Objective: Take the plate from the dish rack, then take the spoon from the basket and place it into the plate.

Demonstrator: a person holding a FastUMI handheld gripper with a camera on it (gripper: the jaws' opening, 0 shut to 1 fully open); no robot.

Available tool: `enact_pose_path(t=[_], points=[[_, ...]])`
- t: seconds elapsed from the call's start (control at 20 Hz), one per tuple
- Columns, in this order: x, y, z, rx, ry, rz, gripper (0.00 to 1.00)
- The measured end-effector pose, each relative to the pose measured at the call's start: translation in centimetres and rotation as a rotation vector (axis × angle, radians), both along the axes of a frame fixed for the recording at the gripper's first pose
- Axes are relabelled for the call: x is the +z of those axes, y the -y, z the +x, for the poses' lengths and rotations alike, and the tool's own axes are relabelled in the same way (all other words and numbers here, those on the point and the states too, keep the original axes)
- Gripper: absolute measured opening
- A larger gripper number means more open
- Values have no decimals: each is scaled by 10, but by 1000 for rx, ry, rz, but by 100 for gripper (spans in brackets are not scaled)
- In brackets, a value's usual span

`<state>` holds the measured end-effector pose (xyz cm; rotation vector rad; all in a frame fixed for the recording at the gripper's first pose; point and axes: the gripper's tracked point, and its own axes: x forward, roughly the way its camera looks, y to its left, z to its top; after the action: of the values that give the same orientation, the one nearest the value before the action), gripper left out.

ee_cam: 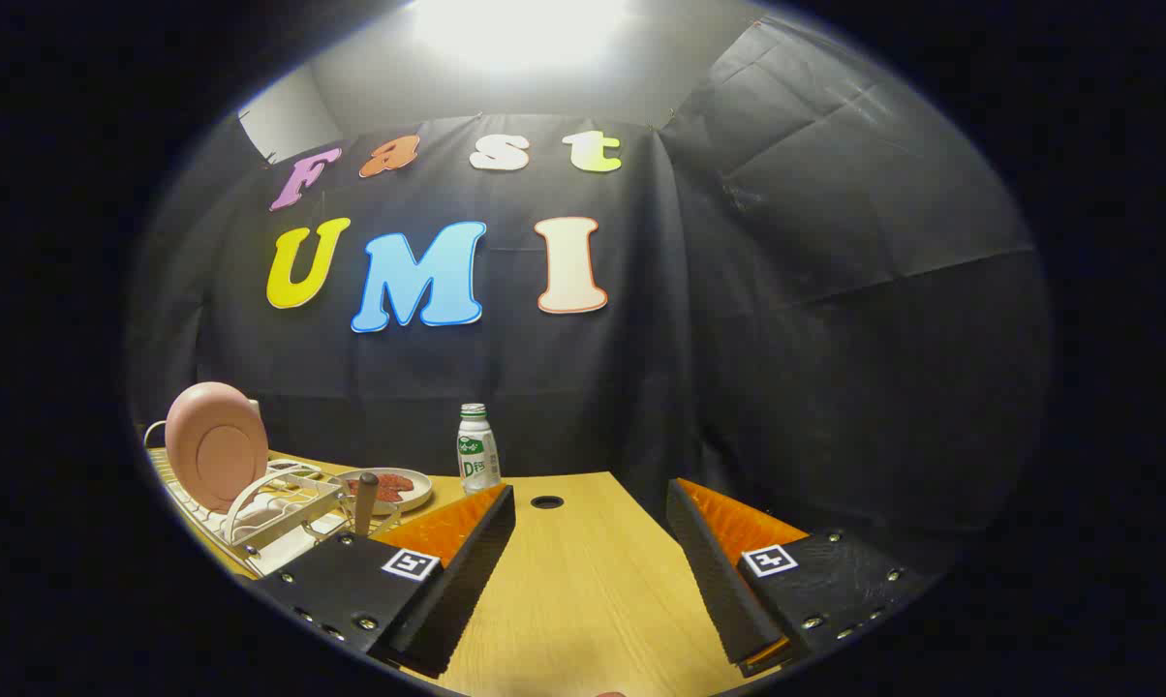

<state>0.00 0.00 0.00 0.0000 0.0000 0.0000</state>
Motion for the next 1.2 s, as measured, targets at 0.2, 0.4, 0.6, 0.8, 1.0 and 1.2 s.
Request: enact_pose_path(t=[0.2, 0.4, 0.6, 0.8, 1.0, 1.2], points=[[27, 13, -43, -17, -30, -47, 98], [59, -3, -90, -9, -50, -63, 98], [96, -48, -124, 35, -30, -46, 98], [129, -111, -138, 131, -1, -32, 98], [153, -177, -133, 247, 15, -4, 98], [171, -239, -109, 362, 9, 30, 98]])
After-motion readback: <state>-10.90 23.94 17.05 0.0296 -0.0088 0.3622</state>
